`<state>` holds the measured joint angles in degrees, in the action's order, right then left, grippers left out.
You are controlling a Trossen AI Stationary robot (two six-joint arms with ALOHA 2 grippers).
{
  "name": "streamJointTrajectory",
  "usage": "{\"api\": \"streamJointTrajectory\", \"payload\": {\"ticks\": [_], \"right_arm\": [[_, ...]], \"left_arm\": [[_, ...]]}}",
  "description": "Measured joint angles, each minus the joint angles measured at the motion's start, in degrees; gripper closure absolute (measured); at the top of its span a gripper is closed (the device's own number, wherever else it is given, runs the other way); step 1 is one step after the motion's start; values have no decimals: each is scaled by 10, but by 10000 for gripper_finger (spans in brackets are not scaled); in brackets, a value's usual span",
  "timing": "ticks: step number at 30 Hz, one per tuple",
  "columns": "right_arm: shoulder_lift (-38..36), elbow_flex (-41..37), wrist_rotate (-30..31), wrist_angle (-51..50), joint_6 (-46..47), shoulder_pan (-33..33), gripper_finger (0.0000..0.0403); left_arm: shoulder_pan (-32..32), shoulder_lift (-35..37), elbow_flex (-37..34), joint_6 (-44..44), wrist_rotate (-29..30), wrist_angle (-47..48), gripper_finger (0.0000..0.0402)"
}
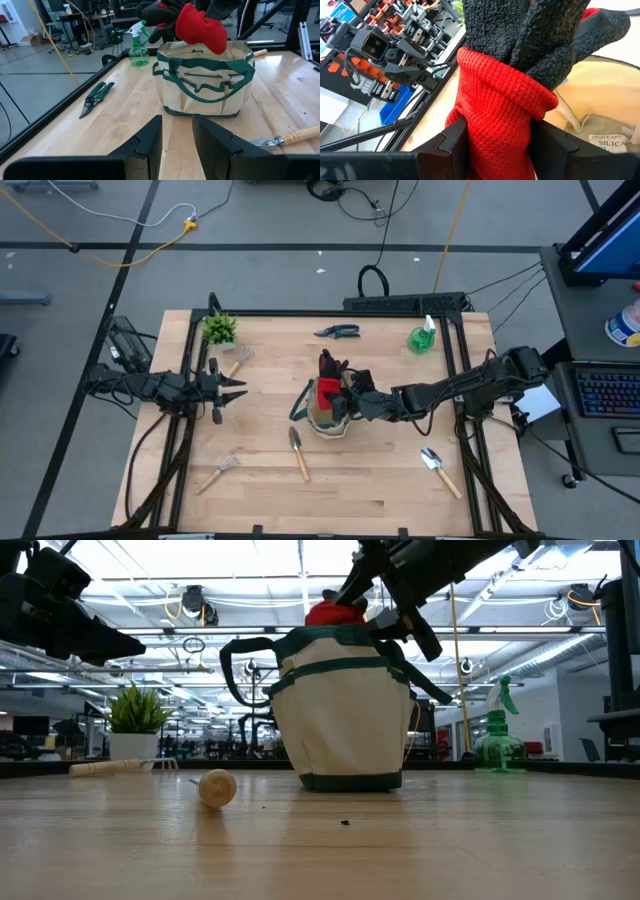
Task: Pick & Place Garden tools in Gardening bag
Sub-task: Put the red gloves into the gardening bag, then put the green spray bottle into the gardening bag
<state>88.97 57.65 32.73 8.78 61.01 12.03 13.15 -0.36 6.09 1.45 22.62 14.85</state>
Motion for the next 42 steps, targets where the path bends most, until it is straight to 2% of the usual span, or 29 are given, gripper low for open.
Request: {"api": "streamJointTrajectory", "payload": {"ticks": [5,14,19,30,42], "right_arm": [[0,0,0,0,0,0,224],[0,0,0,0,-2,0,141],[0,0,-47,0,-20,0,118],[-9,0,-58,14,-56,0,118],[-62,0,-57,83,-202,-14,117]], "left_arm": [[0,0,0,0,0,0,289],[0,0,0,0,0,0,289],[0,0,0,0,0,0,289],[0,0,0,0,0,1,289],[0,0,0,-5,-1,-1,289]]}}
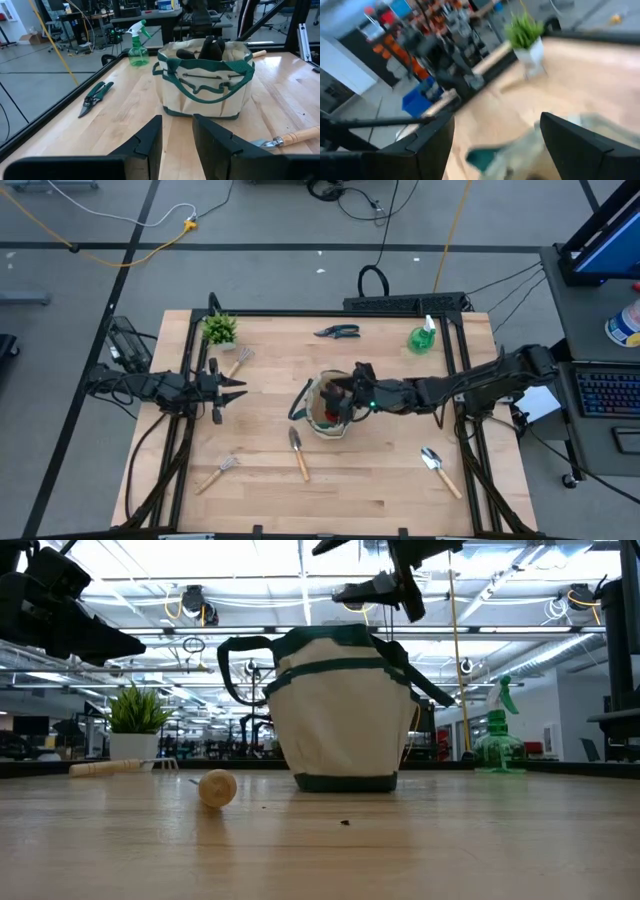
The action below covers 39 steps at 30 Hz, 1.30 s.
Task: Pick & Place Garden tools in Gardening bag
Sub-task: Put the green spray bottle into the gardening bag
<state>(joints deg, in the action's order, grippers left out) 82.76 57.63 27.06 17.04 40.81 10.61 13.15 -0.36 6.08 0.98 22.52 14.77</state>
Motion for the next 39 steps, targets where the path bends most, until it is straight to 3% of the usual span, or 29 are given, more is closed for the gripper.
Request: {"api": "streamJointTrajectory", "payload": {"ticks": [17,27,39], "right_arm": [[-1,0,1,197,-251,-69,108],[-35,0,6,159,-308,-106,108],[-180,0,240,-95,-314,-122,110]], "left_arm": [[0,0,0,-58,-1,-1,289],[0,0,0,-58,15,-1,289],[0,0,0,-60,16,-1,289]]}}
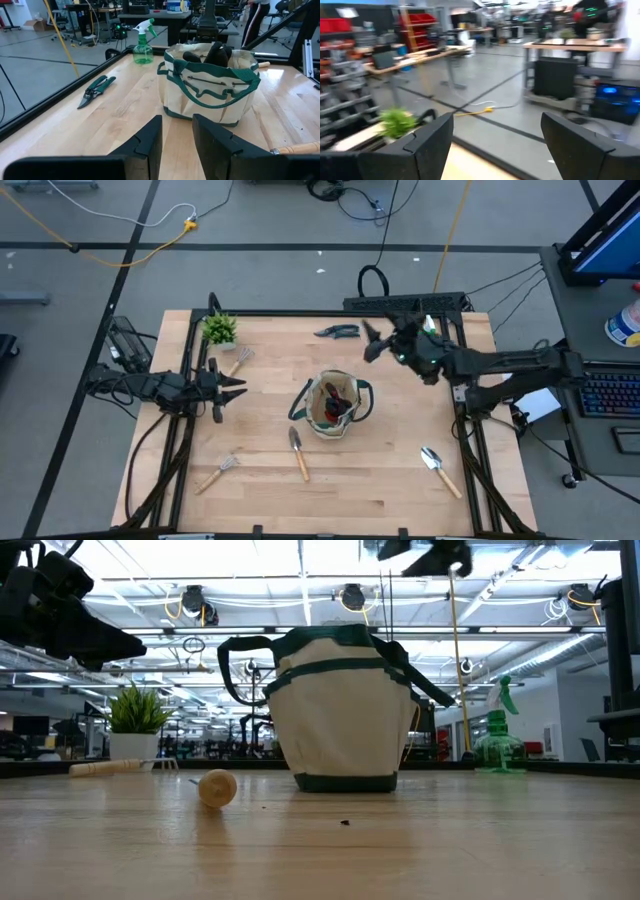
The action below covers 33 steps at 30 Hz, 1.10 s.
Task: Pick & Place Garden tools in Gardening bag
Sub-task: Put the green spray bottle into the gardening bag
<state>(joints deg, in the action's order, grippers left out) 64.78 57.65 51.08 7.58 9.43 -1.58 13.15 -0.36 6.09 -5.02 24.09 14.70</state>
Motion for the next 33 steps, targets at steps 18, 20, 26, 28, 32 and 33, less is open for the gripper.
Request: {"api": "streamJointTrajectory", "payload": {"ticks": [18,20,26,28,32,33], "right_arm": [[-66,0,176,-218,30,-36,110],[-66,0,150,-257,72,-52,110],[-69,0,16,-388,234,-120,110],[-69,0,-20,-418,267,-144,110],[-69,0,-84,-445,295,-191,110],[-69,0,-100,-446,296,-203,110]], "left_arm": [[0,0,0,0,1,0,289],[0,0,0,0,1,0,289],[0,0,0,0,1,0,289],[0,0,0,0,1,0,289],[0,0,0,0,1,0,289],[0,0,0,0,1,0,289]]}}
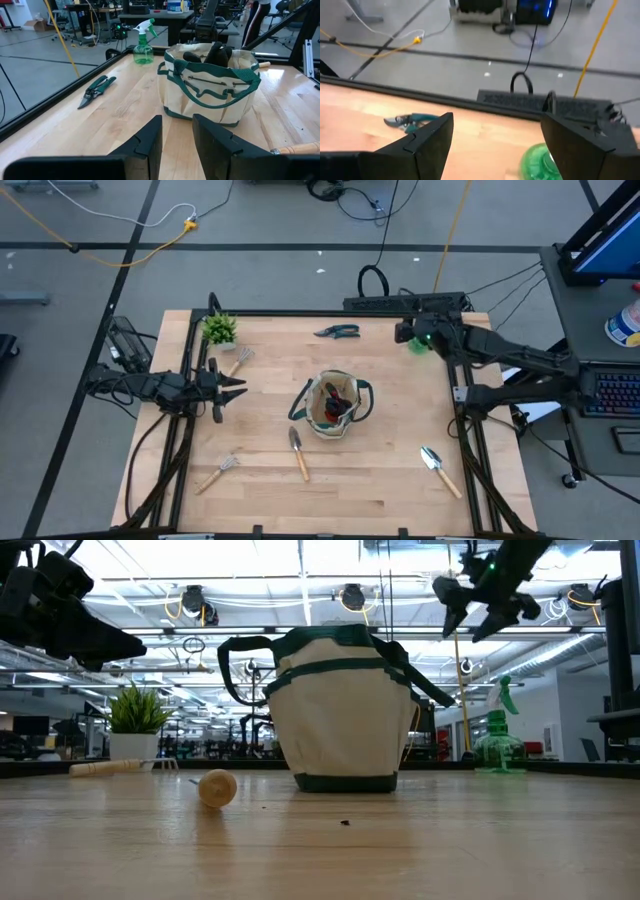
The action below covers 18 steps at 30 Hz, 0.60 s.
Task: Pick & Place Garden tools in Gardening bag
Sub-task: Put the green spray bottle into the gardening bag
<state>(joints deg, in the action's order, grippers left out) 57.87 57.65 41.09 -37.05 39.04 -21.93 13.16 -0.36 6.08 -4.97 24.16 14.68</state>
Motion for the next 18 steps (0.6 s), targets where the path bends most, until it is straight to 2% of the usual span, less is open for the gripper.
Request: {"api": "streamJointTrajectory", "payload": {"ticks": [8,18], "right_arm": [[0,0,-140,-13,10,-103,110],[0,0,-233,-55,23,-174,110]], "left_arm": [[0,0,0,0,0,0,289],[0,0,0,0,18,0,289]]}}
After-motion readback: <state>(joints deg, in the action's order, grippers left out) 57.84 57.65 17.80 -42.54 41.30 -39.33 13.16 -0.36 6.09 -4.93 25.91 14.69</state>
